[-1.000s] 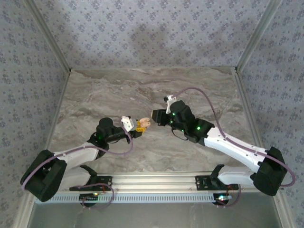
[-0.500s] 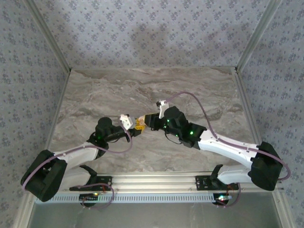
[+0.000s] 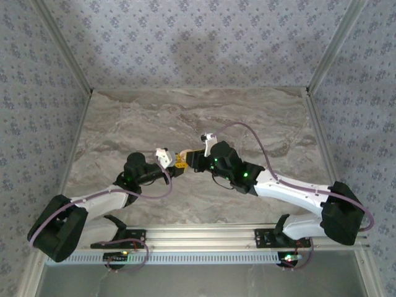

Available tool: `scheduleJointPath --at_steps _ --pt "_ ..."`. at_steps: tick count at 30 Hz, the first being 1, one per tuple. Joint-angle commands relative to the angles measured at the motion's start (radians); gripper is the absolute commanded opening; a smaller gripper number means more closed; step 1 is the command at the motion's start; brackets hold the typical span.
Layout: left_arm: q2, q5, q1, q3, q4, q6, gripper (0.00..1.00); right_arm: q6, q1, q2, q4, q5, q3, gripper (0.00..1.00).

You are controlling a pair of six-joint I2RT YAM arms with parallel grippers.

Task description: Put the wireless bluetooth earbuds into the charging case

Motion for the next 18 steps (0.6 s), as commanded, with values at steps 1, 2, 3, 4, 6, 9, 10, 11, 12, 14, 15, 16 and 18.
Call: scheduleJointPath --at_steps 1,2,3,4,6,9,10,11,12,14,15,16,18 --pt "0.000 0.006 0.005 0.028 0.046 -0.016 0.04 0.019 0.006 0.013 0.037 0.013 -0.003 0.23" --pt "0.000 0.006 0.006 0.028 0.046 -0.016 0.04 0.021 0.005 0.013 0.040 0.010 -0.004 0.23" --pt "0.001 0.005 0.005 0.028 0.046 -0.018 0.04 0.022 0.006 0.013 0.043 0.006 -0.007 0.23" --pt "0.000 0.006 0.005 0.029 0.048 -0.018 0.04 0.025 0.005 0.012 0.045 0.005 -0.009 0.23" --pt "0.000 0.004 0.006 0.028 0.048 -0.018 0.04 0.030 0.007 0.012 0.043 0.001 -0.012 0.23" --pt "-0.002 0.004 0.008 0.028 0.051 -0.021 0.04 0.038 0.009 0.013 0.043 -0.005 -0.018 0.23" --pt "-0.001 0.004 0.006 0.028 0.052 -0.021 0.04 0.040 0.009 0.015 0.042 -0.006 -0.021 0.23" --pt "-0.002 0.004 0.008 0.028 0.054 -0.022 0.04 0.041 0.009 0.016 0.042 -0.008 -0.021 0.23" --pt "-0.003 0.004 0.008 0.028 0.055 -0.023 0.03 0.042 0.009 0.016 0.040 -0.007 -0.023 0.23" --pt "-0.005 0.004 0.009 0.028 0.055 -0.024 0.04 0.042 0.010 0.016 0.038 -0.004 -0.026 0.23" --pt "-0.004 0.004 0.010 0.028 0.057 -0.025 0.04 0.042 0.010 0.015 0.041 -0.004 -0.028 0.23" --pt "-0.004 0.004 0.009 0.028 0.058 -0.026 0.04 0.042 0.010 0.017 0.043 -0.004 -0.028 0.23" --pt "-0.006 0.004 0.011 0.028 0.061 -0.028 0.04 0.045 0.011 0.022 0.046 -0.009 -0.028 0.23"
